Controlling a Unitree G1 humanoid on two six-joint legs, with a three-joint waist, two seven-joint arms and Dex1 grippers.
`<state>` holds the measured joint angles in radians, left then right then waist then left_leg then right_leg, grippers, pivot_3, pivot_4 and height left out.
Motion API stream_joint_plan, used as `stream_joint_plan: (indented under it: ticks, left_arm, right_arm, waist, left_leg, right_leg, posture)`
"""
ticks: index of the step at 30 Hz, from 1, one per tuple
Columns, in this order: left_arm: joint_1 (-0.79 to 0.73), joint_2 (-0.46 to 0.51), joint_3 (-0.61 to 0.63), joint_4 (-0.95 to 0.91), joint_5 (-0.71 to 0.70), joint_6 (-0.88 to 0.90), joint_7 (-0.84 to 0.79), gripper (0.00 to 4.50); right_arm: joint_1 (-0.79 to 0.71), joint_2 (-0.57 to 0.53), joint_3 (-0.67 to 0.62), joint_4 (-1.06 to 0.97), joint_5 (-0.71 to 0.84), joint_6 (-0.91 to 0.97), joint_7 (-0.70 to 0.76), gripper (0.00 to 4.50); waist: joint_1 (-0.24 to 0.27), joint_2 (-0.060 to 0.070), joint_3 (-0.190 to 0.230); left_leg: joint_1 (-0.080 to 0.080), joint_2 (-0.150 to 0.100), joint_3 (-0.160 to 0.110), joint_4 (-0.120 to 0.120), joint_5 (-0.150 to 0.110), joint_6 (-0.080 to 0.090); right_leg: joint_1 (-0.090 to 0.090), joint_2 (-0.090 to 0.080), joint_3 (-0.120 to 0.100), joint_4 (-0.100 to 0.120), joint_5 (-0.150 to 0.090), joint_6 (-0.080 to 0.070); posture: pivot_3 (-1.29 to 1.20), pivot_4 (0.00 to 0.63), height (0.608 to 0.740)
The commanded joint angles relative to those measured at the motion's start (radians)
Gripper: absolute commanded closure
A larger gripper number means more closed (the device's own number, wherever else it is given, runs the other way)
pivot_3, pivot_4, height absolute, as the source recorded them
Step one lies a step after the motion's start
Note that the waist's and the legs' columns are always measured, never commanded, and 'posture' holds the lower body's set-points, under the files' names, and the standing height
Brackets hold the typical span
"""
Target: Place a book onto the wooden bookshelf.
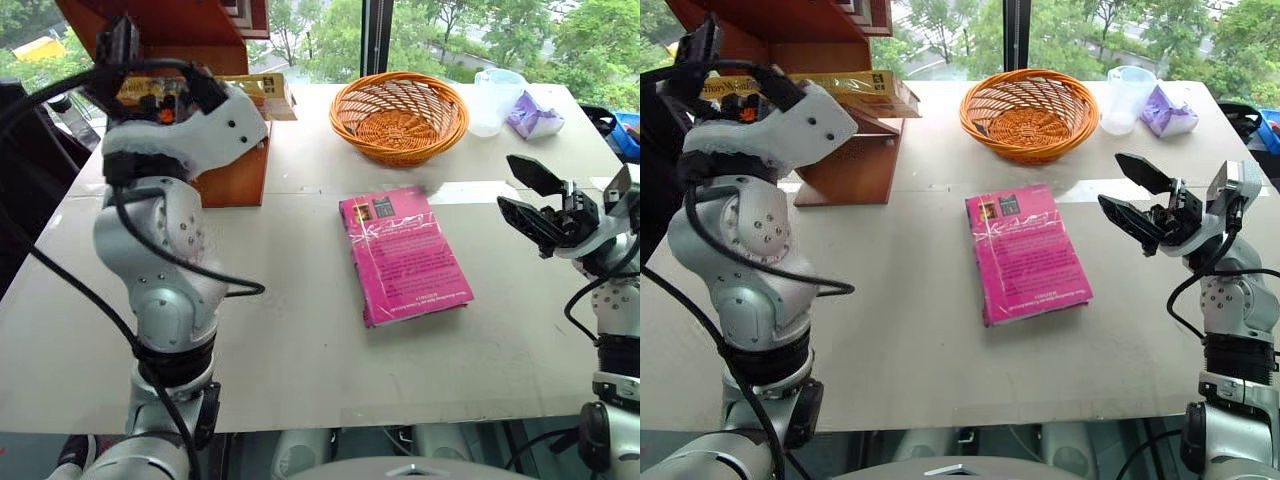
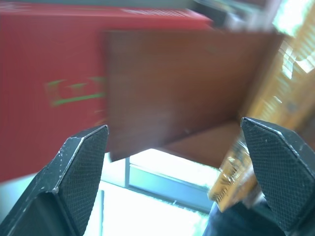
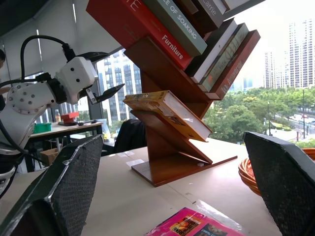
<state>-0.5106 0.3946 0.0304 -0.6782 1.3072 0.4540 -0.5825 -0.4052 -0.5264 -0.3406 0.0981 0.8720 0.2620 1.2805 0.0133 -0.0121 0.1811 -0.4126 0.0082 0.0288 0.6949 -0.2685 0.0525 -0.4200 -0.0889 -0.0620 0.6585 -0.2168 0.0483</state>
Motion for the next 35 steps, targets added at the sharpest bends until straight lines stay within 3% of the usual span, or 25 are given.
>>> stream_joint_plan:
  ticks: [1, 7, 10, 15, 17, 19, 26, 35]
  left_arm:
    - [0.149, -0.060, 0.030, -0.057, -0.173, -0.034, 0.028, 0.07]
    - [0.426, -0.173, 0.040, -0.029, -0.649, -0.183, 0.046, 0.07]
    - [0.537, -0.282, 0.144, 0.027, -0.917, -0.182, 0.060, 0.07]
    - [0.629, -0.293, 0.211, 0.121, -1.162, -0.144, 0.015, 0.07]
    - [0.682, -0.267, 0.217, 0.180, -1.216, -0.167, -0.009, 0.07]
    - [0.723, -0.212, 0.202, 0.234, -1.250, -0.164, -0.059, 0.07]
    - [0.736, -0.104, 0.152, 0.344, -1.427, -0.122, -0.167, 0.07]
    - [0.715, -0.036, 0.090, 0.408, -1.469, -0.189, -0.184, 0.07]
  right_arm:
    - [0.034, -0.077, -0.015, -0.081, 0.046, 0.064, 0.085, 0.00]
    - [0.128, -0.159, -0.005, -0.149, 0.032, 0.124, 0.131, 0.00]
    - [0.214, -0.166, -0.024, -0.112, -0.085, 0.010, 0.103, 0.00]
    - [0.357, -0.126, -0.073, 0.024, -0.258, -0.206, -0.013, 0.00]
    - [0.417, -0.108, -0.065, 0.064, -0.396, -0.260, -0.181, 0.00]
    - [0.477, -0.075, -0.059, 0.056, -0.453, -0.298, -0.262, 0.00]
    - [0.641, 0.037, -0.043, -0.052, -0.496, -0.386, -0.385, 0.00]
    - [0.704, 0.046, -0.061, -0.077, -0.505, -0.442, -0.460, 0.00]
  waist:
    - [0.000, 0.001, -0.001]
    - [0.003, 0.001, -0.001]
    - [0.002, 0.001, -0.001]
    - [0.003, 0.001, -0.001]
    - [0.002, 0.001, -0.004]
    - [0.000, 0.001, -0.004]
    - [0.000, 0.010, -0.011]
    - [0.003, 0.018, -0.017]
  left_leg:
    - [0.000, 0.000, 0.000, 0.000, 0.000, 0.000]
    - [-0.001, 0.003, -0.003, 0.004, 0.000, 0.000]
    - [0.001, 0.003, -0.003, 0.004, 0.000, 0.000]
    - [0.000, 0.002, -0.006, 0.006, 0.000, 0.000]
    - [0.001, 0.002, -0.005, 0.006, 0.000, 0.000]
    - [0.002, 0.002, -0.003, 0.006, 0.000, 0.000]
    - [0.006, 0.004, 0.001, 0.006, 0.000, 0.000]
    - [0.011, 0.004, 0.002, 0.005, -0.001, 0.000]
  right_leg:
    - [0.000, 0.000, 0.001, 0.000, 0.000, 0.000]
    - [0.000, -0.001, 0.001, 0.000, 0.002, -0.004]
    - [0.004, -0.005, 0.001, -0.001, 0.002, -0.004]
    - [0.004, 0.002, -0.005, 0.000, 0.002, -0.005]
    - [0.004, 0.003, -0.005, 0.000, 0.002, -0.005]
    - [0.004, 0.003, -0.004, 0.000, 0.000, -0.008]
    - [0.005, 0.004, 0.000, 0.000, -0.003, -0.004]
    - [0.008, 0.001, 0.004, 0.000, -0.003, -0.004]
  posture:
    - [0.00, 0.150, 0.740]
    - [0.00, 0.150, 0.740]
    - [0.00, 0.150, 0.740]
    - [0.00, 0.150, 0.740]
    - [0.00, 0.150, 0.740]
    - [0.00, 0.150, 0.740]
    - [0.00, 0.150, 0.740]
    - [0.00, 0.150, 0.740]
